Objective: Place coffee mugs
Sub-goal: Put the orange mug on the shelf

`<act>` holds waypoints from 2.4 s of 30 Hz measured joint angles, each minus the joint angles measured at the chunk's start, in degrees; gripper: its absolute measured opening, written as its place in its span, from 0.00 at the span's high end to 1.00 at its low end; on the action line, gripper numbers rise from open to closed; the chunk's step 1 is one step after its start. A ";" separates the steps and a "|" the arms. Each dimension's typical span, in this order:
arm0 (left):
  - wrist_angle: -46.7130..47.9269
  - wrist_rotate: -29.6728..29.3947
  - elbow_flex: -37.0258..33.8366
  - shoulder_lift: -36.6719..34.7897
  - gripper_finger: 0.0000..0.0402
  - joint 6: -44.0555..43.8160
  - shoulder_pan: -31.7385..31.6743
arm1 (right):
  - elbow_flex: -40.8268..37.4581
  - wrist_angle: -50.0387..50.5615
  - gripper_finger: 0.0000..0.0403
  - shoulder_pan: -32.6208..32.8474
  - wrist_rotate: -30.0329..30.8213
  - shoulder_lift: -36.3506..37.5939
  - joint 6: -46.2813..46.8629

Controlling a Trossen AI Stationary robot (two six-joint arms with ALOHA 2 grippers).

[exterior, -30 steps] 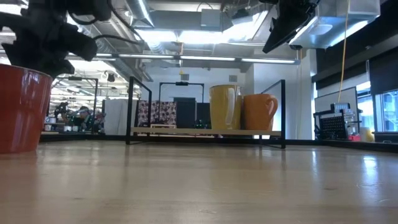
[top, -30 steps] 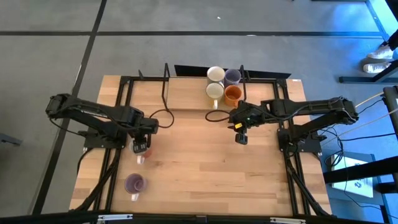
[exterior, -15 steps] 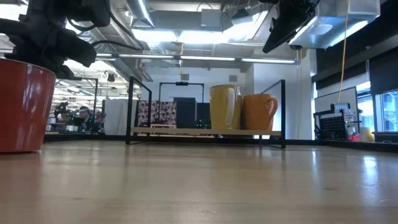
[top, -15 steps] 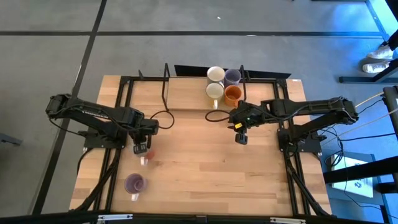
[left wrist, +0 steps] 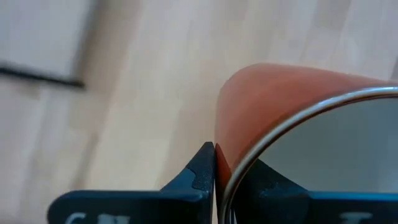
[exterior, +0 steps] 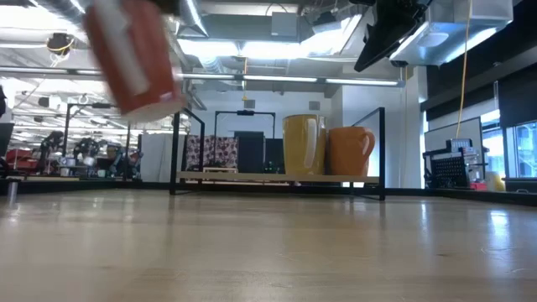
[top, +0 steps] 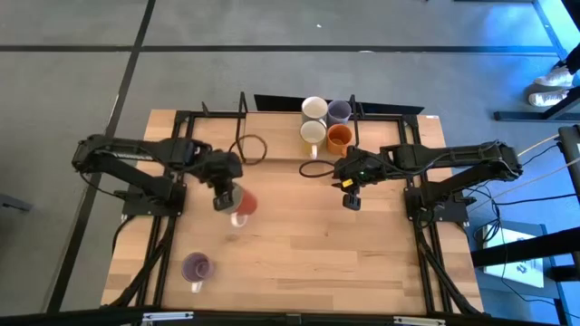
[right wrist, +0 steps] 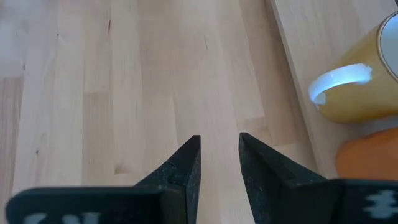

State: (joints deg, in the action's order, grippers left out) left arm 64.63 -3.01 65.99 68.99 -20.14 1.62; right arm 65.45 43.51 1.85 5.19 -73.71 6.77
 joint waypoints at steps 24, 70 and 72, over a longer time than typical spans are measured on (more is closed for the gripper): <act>8.88 -12.87 43.24 30.91 0.95 26.86 -24.83 | 0.00 6.01 0.76 -9.07 3.24 0.17 -4.42; 1.55 1.29 55.63 56.22 0.86 23.82 -40.91 | -5.57 2.93 0.76 -15.02 0.16 0.22 -5.56; 1.29 1.28 55.59 56.24 0.83 24.59 -40.91 | -5.57 2.93 0.76 -15.02 0.15 0.22 -5.47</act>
State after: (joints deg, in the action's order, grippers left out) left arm 65.92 -1.72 121.58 125.23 4.46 -39.29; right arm 59.88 46.44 -13.17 5.34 -73.49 1.30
